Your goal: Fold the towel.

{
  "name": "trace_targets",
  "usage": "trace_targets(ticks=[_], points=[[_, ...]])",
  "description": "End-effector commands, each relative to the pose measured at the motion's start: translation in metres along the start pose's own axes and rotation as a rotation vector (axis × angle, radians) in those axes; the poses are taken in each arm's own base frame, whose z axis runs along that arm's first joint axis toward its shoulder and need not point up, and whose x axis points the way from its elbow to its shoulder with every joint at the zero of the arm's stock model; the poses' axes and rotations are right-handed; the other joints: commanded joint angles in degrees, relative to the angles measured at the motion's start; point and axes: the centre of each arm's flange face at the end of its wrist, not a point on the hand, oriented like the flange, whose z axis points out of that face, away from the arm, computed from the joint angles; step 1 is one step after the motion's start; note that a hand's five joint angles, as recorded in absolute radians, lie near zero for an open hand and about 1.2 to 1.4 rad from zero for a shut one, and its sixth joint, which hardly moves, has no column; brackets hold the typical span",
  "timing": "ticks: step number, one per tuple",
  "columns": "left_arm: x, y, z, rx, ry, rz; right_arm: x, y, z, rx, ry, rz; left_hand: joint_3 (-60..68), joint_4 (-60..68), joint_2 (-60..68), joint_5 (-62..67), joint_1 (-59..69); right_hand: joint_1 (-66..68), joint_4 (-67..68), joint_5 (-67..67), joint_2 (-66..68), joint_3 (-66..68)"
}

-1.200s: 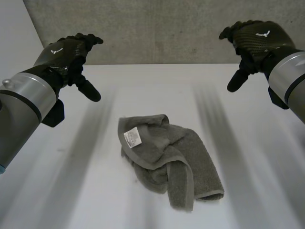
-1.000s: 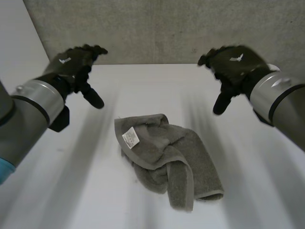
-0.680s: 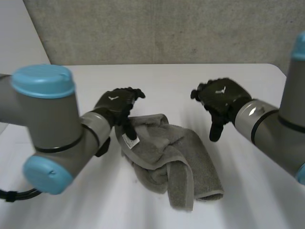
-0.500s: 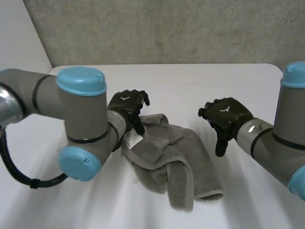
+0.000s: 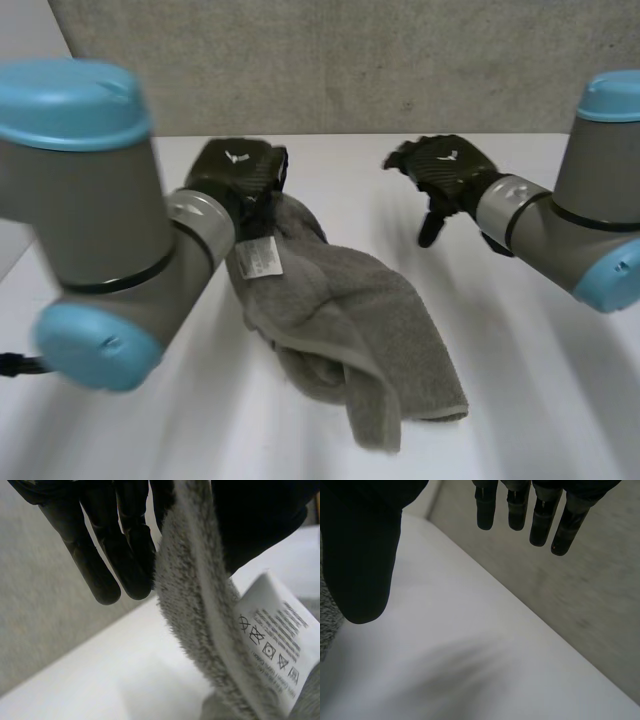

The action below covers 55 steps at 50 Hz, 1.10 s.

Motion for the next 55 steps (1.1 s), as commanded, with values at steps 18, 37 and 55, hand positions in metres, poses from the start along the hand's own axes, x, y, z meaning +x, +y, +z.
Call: trace_targets(ticks=[18,37,55], points=[[-0.002,-0.046,-0.093,0.194,0.012,0.231,-0.101,0.004,0.044,0.029,-0.612,0.287,10.42,10.33,10.33,11.19,12.72,68.54,66.85,66.50,66.69,67.82],[-0.052,-0.140,-0.041,0.537,-0.220,0.144,0.042,-0.128,-0.028,0.599,0.252,0.240,10.42,10.33,10.33,11.19,12.72,68.62,66.93,66.57,66.77,67.89],[-0.040,-0.005,-0.009,0.182,-0.147,0.167,-0.039,0.001,-0.072,0.060,0.019,0.123,10.42,10.33,10.33,11.19,12.72,68.62,66.93,66.57,66.77,67.89]])
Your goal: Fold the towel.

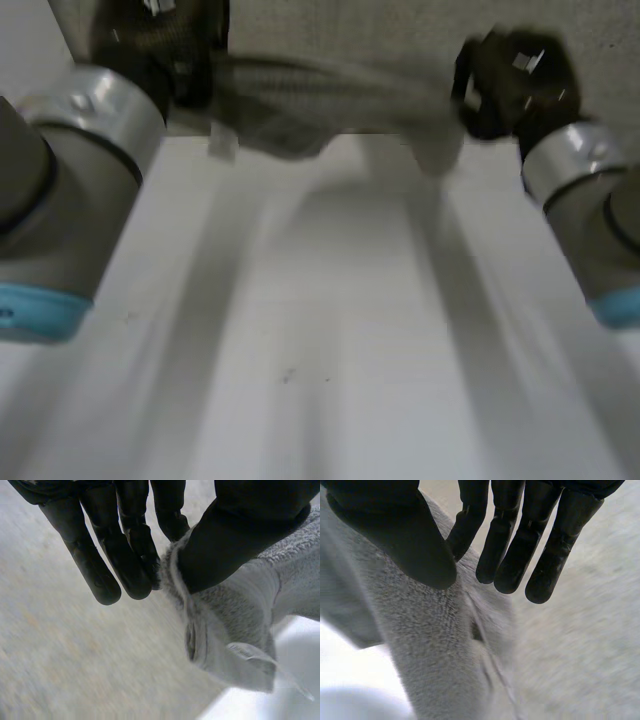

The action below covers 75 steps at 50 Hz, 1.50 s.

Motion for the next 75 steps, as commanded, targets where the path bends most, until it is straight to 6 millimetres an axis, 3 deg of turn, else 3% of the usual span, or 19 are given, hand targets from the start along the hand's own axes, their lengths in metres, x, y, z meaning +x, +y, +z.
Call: trace_targets(ticks=[1,3,5,7,9,18,30,35,42,59,63,64,65,66,67,71,73,74,75], points=[[0.015,0.082,-0.018,-0.192,0.053,0.036,-0.046,0.065,-0.068,-0.411,-0.340,0.062,10.33,10.27,10.25,10.64,11.96,25.28,11.83,14.88,12.69,12.06],[0.015,0.082,-0.018,-0.192,0.053,0.036,-0.056,0.075,-0.080,-0.507,-0.392,0.083,10.33,10.27,10.25,10.64,11.96,25.28,11.83,14.88,12.69,12.06],[0.022,0.100,-0.030,-0.224,0.098,0.044,-0.068,0.084,-0.092,-0.608,-0.449,0.081,10.33,10.27,10.25,10.64,11.96,15.25,1.80,4.85,2.66,2.02],[0.025,0.106,-0.037,-0.246,0.123,0.044,-0.079,0.082,-0.102,-0.693,-0.528,0.007,10.33,10.27,10.25,10.64,11.96,-41.87,-55.32,-52.27,-54.46,-55.09],[0.027,0.110,-0.042,-0.261,0.133,0.045,-0.077,0.077,-0.097,-0.666,-0.518,-0.019,10.33,10.27,10.25,10.64,11.96,-43.45,-56.90,-53.84,-56.03,-56.67],[0.023,0.105,-0.067,-0.271,0.138,0.046,-0.045,0.067,-0.059,-0.548,-0.372,-0.057,10.33,10.27,10.25,10.64,11.96,-41.28,-54.73,-51.68,-53.87,-54.50],[0.009,0.076,-0.081,-0.183,0.097,0.031,-0.022,0.100,-0.067,-0.587,-0.236,-0.076,10.33,10.27,10.25,10.64,11.96,-21.61,-35.06,-32.01,-34.20,-34.83],[0.006,0.066,-0.085,-0.151,0.089,0.024,-0.024,0.106,-0.089,-0.622,-0.231,-0.069,10.33,10.27,10.25,10.64,11.96,-14.38,-27.83,-24.77,-26.96,-27.60],[0.008,0.056,-0.090,-0.121,0.098,-0.001,-0.030,0.115,-0.104,-0.603,-0.227,-0.054,10.33,10.27,10.25,10.64,11.96,-19.91,-33.36,-30.31,-32.50,-33.13],[0.013,0.048,-0.094,-0.098,0.113,-0.062,-0.051,0.158,-0.073,-0.549,-0.208,0.004,10.33,10.27,10.25,10.64,11.96,-19.24,-32.69,-29.63,-31.82,-32.46],[0.013,0.047,-0.093,-0.098,0.113,-0.085,-0.060,0.171,-0.068,-0.559,-0.218,0.000,10.33,10.27,10.25,10.64,11.96,-15.71,-29.16,-26.10,-28.29,-28.93],[0.012,0.047,-0.092,-0.096,0.109,-0.097,-0.062,0.173,-0.067,-0.559,-0.223,-0.001,10.33,10.27,10.25,10.64,11.96,-6.88,-20.33,-17.27,-19.46,-20.10],[0.011,0.047,-0.091,-0.096,0.105,-0.106,-0.061,0.171,-0.064,-0.548,-0.218,-0.003,10.33,10.27,10.25,10.64,11.96,9.19,-4.25,-1.20,-3.39,-4.03],[0.011,0.047,-0.091,-0.096,0.105,-0.106,-0.061,0.171,-0.064,-0.548,-0.218,-0.003,10.33,10.27,10.25,10.64,11.96,9.36,-4.09,-1.04,-3.23,-3.87],[0.010,0.047,-0.090,-0.098,0.102,-0.110,-0.057,0.166,-0.060,-0.531,-0.199,-0.007,10.33,10.27,10.25,10.64,11.96,24.34,10.90,13.95,11.76,11.12],[0.007,0.048,-0.087,-0.098,0.089,-0.109,-0.049,0.137,-0.050,-0.450,-0.159,-0.024,10.33,10.27,10.25,10.64,11.96,25.28,11.83,14.88,12.69,12.06],[0.002,0.052,-0.083,-0.107,0.067,-0.099,-0.039,0.087,-0.042,-0.325,-0.135,-0.047,10.33,10.27,10.25,10.64,11.96,25.28,11.83,14.88,12.69,12.06],[0.002,0.052,-0.083,-0.107,0.067,-0.099,-0.039,0.086,-0.042,-0.325,-0.135,-0.047,10.33,10.27,10.25,10.64,11.96,25.28,11.83,14.88,12.69,12.06],[-0.002,0.054,-0.080,-0.111,0.053,-0.095,-0.034,0.060,-0.043,-0.286,-0.144,-0.057,10.33,10.27,10.25,10.64,11.96,25.28,11.83,14.88,12.69,12.06]])
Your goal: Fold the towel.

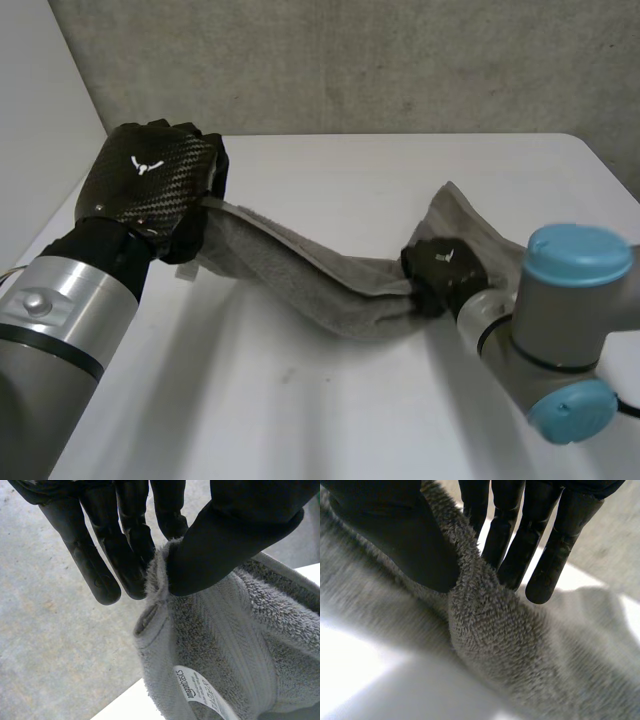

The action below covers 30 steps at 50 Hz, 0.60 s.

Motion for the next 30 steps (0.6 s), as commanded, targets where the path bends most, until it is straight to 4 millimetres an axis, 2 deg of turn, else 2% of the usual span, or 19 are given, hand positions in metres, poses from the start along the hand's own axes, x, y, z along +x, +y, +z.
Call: trace_targets(ticks=[1,2,4,6,10,12,15,17,18,21,22,24,25,26,27,28,29,30], points=[[-0.013,0.004,0.009,-0.011,-0.046,0.009,0.020,-0.105,-0.052,0.215,0.028,-0.074,10.33,10.26,10.25,10.43,11.35,25.35,12.06,14.99,12.68,12.78],[-0.018,0.005,0.012,-0.016,-0.065,0.013,0.020,-0.105,-0.052,0.215,0.028,-0.075,10.33,10.26,10.25,10.43,11.35,25.35,12.06,14.99,12.68,12.78],[-0.023,0.006,0.014,-0.019,-0.082,0.014,0.032,-0.129,-0.073,0.181,-0.013,-0.127,10.33,10.26,10.25,10.43,11.35,25.35,12.06,14.99,12.68,12.78],[-0.031,0.010,0.019,-0.031,-0.101,0.018,0.039,-0.130,-0.078,0.127,-0.037,-0.151,10.33,10.26,10.25,10.43,11.35,25.35,12.06,14.99,12.68,12.78],[-0.030,0.015,0.020,-0.044,-0.085,0.018,0.049,-0.128,-0.089,0.004,-0.082,-0.214,10.33,10.26,10.25,10.43,11.35,25.35,12.06,14.99,12.68,12.78],[-0.025,0.028,0.021,-0.086,-0.052,0.019,0.056,-0.120,-0.098,-0.114,-0.122,-0.288,10.33,10.26,10.25,10.43,11.35,25.35,12.06,14.99,12.68,12.78],[-0.022,0.037,0.022,-0.118,-0.036,0.019,0.058,-0.117,-0.102,-0.160,-0.134,-0.330,10.33,10.26,10.25,10.43,11.35,25.35,12.06,14.99,12.68,12.78],[-0.016,0.057,0.024,-0.185,-0.008,0.028,0.053,-0.112,-0.106,-0.215,-0.183,-0.413,10.33,10.26,10.25,10.43,11.35,25.35,12.06,14.99,12.68,12.78],[-0.016,0.057,0.024,-0.186,-0.008,0.028,0.053,-0.112,-0.106,-0.216,-0.183,-0.413,10.33,10.26,10.25,10.43,11.35,25.35,12.06,14.99,12.68,12.78],[-0.009,0.085,0.032,-0.271,0.027,0.074,0.055,-0.096,-0.093,-0.280,-0.204,-0.451,10.33,10.26,10.25,10.43,11.35,25.35,12.06,14.99,12.68,12.78],[-0.009,0.085,0.032,-0.271,0.027,0.074,0.055,-0.096,-0.093,-0.280,-0.204,-0.451,10.33,10.26,10.25,10.43,11.35,25.35,12.06,14.99,12.68,12.78],[-0.007,0.092,0.048,-0.265,0.037,0.124,0.061,-0.095,-0.076,-0.253,-0.161,-0.472,10.33,10.26,10.25,10.43,11.35,25.35,12.06,14.99,12.68,12.78],[-0.007,0.087,0.062,-0.226,0.029,0.149,0.069,-0.102,-0.062,-0.197,-0.103,-0.493,10.33,10.26,10.25,10.43,11.35,25.35,12.06,14.99,12.68,12.78],[-0.007,0.087,0.062,-0.226,0.029,0.149,0.069,-0.102,-0.062,-0.197,-0.102,-0.493,10.33,10.26,10.25,10.43,11.35,25.35,12.06,14.99,12.68,12.78],[-0.009,0.080,0.079,-0.177,0.013,0.161,0.077,-0.112,-0.047,-0.126,-0.027,-0.519,10.33,10.26,10.25,10.43,11.35,25.35,12.06,14.99,12.68,12.78],[-0.013,0.064,0.096,-0.103,-0.011,0.164,0.084,-0.128,-0.033,-0.039,0.059,-0.544,10.33,10.26,10.25,10.43,11.35,25.35,12.06,14.99,12.68,12.78],[-0.013,0.064,0.096,-0.102,-0.012,0.164,0.084,-0.128,-0.033,-0.038,0.060,-0.544,10.33,10.26,10.25,10.43,11.35,25.35,12.06,14.99,12.68,12.78],[-0.018,0.043,0.114,-0.012,-0.044,0.164,0.092,-0.153,-0.021,0.087,0.178,-0.566,10.33,10.26,10.25,10.43,11.35,25.35,12.06,14.99,12.68,12.78]])
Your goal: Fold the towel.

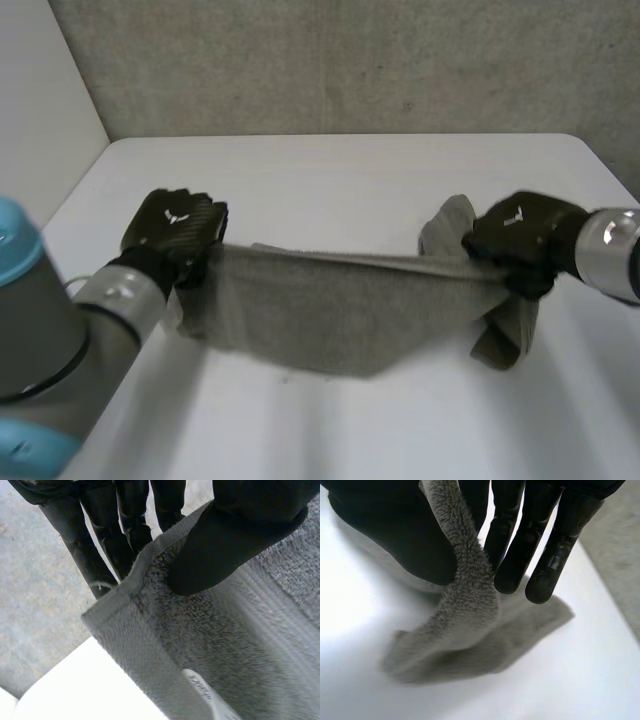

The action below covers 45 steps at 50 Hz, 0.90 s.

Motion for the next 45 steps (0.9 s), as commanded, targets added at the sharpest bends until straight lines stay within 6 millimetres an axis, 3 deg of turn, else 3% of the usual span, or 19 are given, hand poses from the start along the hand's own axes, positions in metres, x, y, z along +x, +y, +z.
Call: trace_targets(ticks=[1,3,4,6,7,9,13,18,20,21,22,23,25,26,28,34,36,42,45], points=[[-0.017,-0.055,0.053,0.227,-0.092,0.047,0.060,-0.043,0.037,0.226,0.400,-0.067,10.29,10.26,10.23,10.42,11.31,24.97,11.80,13.39,12.68,12.20],[-0.042,-0.120,0.065,0.455,-0.195,0.020,0.101,-0.091,0.026,0.450,0.703,-0.089,10.29,10.26,10.23,10.42,11.31,24.97,11.80,13.39,12.68,12.20],[-0.042,-0.120,0.065,0.456,-0.195,0.020,0.102,-0.092,0.026,0.451,0.705,-0.089,10.29,10.26,10.23,10.42,11.31,24.97,11.80,13.39,12.68,12.20],[-0.068,-0.181,0.059,0.689,-0.300,-0.035,0.128,-0.128,0.004,0.667,0.908,-0.123,10.29,10.26,10.23,10.42,11.31,24.97,11.80,13.39,12.68,12.20],[-0.069,-0.181,0.059,0.690,-0.301,-0.035,0.128,-0.128,0.004,0.668,0.909,-0.123,10.29,10.26,10.23,10.42,11.31,24.97,11.80,13.39,12.68,12.20],[-0.086,-0.214,0.048,0.832,-0.377,-0.105,0.135,-0.150,-0.016,0.843,0.995,-0.189,10.29,10.26,10.23,10.42,11.31,24.97,11.80,13.39,12.68,12.20],[-0.088,-0.213,0.044,0.825,-0.384,-0.135,0.123,-0.148,-0.013,0.869,0.904,-0.231,10.29,10.26,10.23,10.42,11.31,24.97,11.80,13.39,12.68,12.20],[-0.074,-0.161,0.048,0.643,-0.331,-0.120,0.094,-0.119,0.014,0.743,0.647,-0.226,10.29,10.26,10.23,10.42,11.31,24.97,11.80,13.39,12.68,12.20],[-0.060,-0.116,0.050,0.509,-0.280,-0.103,0.066,-0.094,0.034,0.624,0.431,-0.199,10.29,10.26,10.23,10.42,11.31,24.97,11.80,13.39,12.68,12.20],[-0.060,-0.115,0.050,0.508,-0.279,-0.103,0.066,-0.094,0.034,0.623,0.430,-0.199,10.29,10.26,10.23,10.42,11.31,24.97,11.80,13.39,12.68,12.20],[-0.051,-0.090,0.050,0.435,-0.245,-0.092,0.053,-0.080,0.043,0.556,0.333,-0.179,10.29,10.26,10.23,10.42,11.31,24.97,11.80,13.39,12.68,12.20],[-0.051,-0.090,0.050,0.434,-0.245,-0.092,0.044,-0.066,0.050,0.483,0.266,-0.170,10.29,10.26,10.23,10.42,11.31,24.97,11.80,13.39,12.68,12.20],[-0.036,-0.048,0.046,0.323,-0.177,-0.078,0.037,-0.054,0.055,0.426,0.221,-0.180,10.29,10.26,10.23,10.42,11.31,24.97,11.80,13.39,12.68,12.20],[-0.036,-0.048,0.046,0.323,-0.176,-0.078,0.037,-0.054,0.055,0.426,0.220,-0.180,10.29,10.26,10.23,10.42,11.31,24.97,11.80,13.39,12.68,12.20],[-0.026,-0.014,0.041,0.238,-0.130,-0.073,0.015,-0.026,0.067,0.313,0.113,-0.213,10.29,10.26,10.23,10.42,11.31,24.97,11.80,13.39,12.68,12.20],[-0.013,0.018,0.032,0.163,-0.098,-0.072,-0.022,0.016,0.090,0.183,-0.030,-0.181,10.29,10.26,10.23,10.42,11.31,24.97,11.80,13.39,12.68,12.20],[-0.010,0.031,0.029,0.131,-0.092,-0.073,-0.045,0.039,0.098,0.122,-0.119,-0.140,10.29,10.26,10.23,10.42,11.31,9.32,-3.84,-2.26,-2.96,-3.44],[-0.016,0.037,0.026,0.108,-0.107,-0.076,-0.056,0.055,0.099,0.073,-0.162,-0.074,10.29,10.26,10.23,10.42,11.31,-31.56,-44.73,-43.14,-43.85,-44.33],[-0.021,0.037,0.025,0.106,-0.122,-0.077,-0.050,0.056,0.098,0.069,-0.148,-0.029,10.29,10.26,10.23,10.42,11.31,-32.17,-45.33,-43.75,-44.45,-44.93]])
